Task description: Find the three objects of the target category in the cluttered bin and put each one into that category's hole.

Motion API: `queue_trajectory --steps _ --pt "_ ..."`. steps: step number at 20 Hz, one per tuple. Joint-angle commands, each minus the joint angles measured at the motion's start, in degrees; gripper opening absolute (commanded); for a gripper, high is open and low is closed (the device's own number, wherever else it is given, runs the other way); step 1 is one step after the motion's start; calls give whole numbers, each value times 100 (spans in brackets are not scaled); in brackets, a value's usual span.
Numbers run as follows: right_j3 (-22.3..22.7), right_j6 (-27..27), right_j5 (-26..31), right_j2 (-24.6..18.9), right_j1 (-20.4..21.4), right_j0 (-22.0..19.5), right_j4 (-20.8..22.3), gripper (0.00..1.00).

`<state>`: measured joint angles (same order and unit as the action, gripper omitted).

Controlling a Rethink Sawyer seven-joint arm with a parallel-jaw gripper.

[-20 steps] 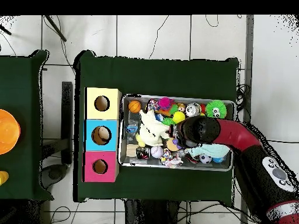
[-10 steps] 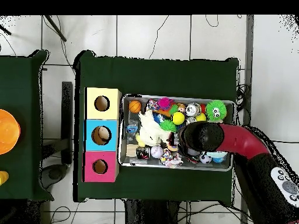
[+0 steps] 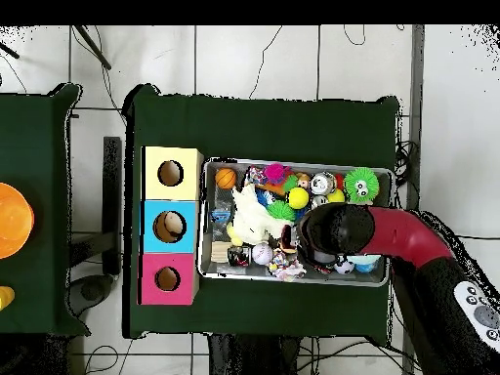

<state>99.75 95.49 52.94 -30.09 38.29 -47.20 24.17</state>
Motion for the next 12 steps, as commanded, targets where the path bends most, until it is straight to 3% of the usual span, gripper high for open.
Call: queue_trajectory --steps 1,4,8,12 --pt "-177 -841 -206 -268 -387 20 340 100" --pt "-334 -1074 -510 -396 -644 -58 510 100" --pt "-784 -926 -1242 -414 -1131 -17 833 100" --pt "-1083 -902 -1479 -421 -1383 36 1021 100"
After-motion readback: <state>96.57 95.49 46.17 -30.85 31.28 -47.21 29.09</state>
